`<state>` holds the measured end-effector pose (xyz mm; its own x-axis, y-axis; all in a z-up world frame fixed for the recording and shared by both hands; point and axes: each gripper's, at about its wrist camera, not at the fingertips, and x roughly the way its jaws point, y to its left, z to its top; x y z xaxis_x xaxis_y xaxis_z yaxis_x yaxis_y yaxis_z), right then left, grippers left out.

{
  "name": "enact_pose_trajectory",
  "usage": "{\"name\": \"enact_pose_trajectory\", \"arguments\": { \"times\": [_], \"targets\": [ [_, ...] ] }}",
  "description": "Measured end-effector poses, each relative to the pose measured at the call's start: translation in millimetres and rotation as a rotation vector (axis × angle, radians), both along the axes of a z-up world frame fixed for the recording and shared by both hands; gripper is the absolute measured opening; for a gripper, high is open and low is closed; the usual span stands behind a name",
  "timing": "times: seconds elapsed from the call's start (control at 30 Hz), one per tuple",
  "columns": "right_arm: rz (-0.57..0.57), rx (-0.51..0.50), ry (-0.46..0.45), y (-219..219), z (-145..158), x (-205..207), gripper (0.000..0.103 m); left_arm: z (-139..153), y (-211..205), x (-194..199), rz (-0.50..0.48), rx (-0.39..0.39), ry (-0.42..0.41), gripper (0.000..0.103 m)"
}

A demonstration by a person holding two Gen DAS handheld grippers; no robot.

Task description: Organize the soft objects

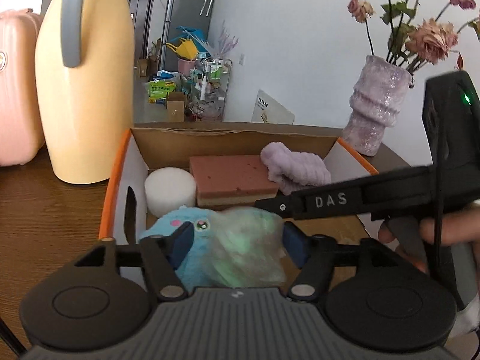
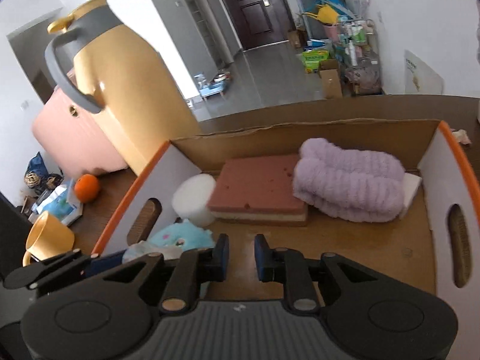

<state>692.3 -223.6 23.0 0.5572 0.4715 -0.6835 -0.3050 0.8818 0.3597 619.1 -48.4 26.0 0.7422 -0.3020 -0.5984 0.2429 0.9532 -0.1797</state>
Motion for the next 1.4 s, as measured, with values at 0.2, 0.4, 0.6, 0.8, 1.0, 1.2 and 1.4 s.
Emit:
{"name": "enact_pose_trajectory", "arguments": {
  "times": [0.2,0.4,0.6,0.8,1.0,1.2,1.4],
  "targets": [
    [0.009,0.004,-0.043,2,4,-6,0.037,23,16,-7,0.038,-0.004,-0.053,0.075],
    [-0.019,-0.022,-0.104,-16,37,-26,0.049,65,32,-34,0.098,0.011,-0.126,0.077],
    [-0.028,-0.075,-0.212,-40,83,-84,0.054,113,34,-91,0.138,0.055,-0.234,0.082],
    [-0.051,-0.122,-0.339,-68,118,-166,0.062,132,31,-173,0.17,0.096,-0.329,0.083],
    [-0.084,-0.159,-0.471,-86,124,-256,0.066,119,22,-269,0.204,0.098,-0.4,0.085],
    [-0.128,-0.151,-0.61,-96,94,-358,0.072,76,9,-369,0.224,0.091,-0.422,0.087],
    [-0.152,-0.104,-0.63,-106,37,-457,0.076,26,0,-431,0.175,0.118,-0.317,0.087]
  ]
}}
